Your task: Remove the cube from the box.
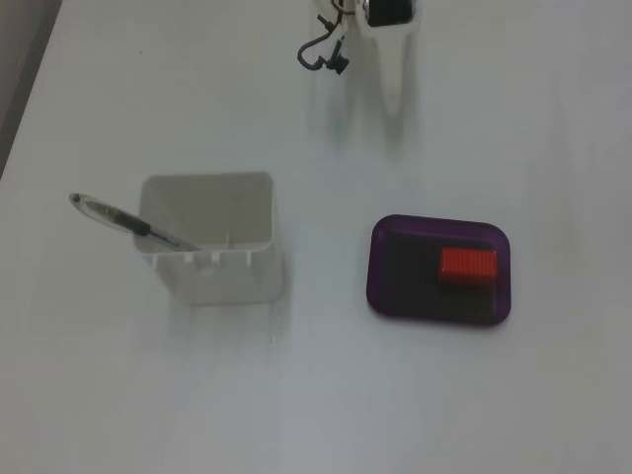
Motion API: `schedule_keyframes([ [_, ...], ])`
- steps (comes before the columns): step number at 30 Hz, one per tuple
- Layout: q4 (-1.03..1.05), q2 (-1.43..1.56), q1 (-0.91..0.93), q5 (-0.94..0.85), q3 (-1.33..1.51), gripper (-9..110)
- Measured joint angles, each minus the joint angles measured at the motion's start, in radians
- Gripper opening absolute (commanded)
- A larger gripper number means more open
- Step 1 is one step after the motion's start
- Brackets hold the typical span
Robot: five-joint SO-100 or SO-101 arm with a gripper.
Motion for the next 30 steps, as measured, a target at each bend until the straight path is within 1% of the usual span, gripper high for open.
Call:
schedule_keyframes([
  [8,0.000,-0.003,0.002,0.000,-0.055,0],
  [13,-0.026,-0.114,-0.005,0.000,-0.143,1],
  [16,-0.041,-0.288,-0.009,0.000,-0.250,3],
  [22,-0.041,-0.721,-0.129,0.000,-0.511,15],
  [24,-0.035,-0.865,-0.172,0.003,-0.597,17],
  [30,0.012,-1.241,-0.176,0.107,-0.916,18],
])
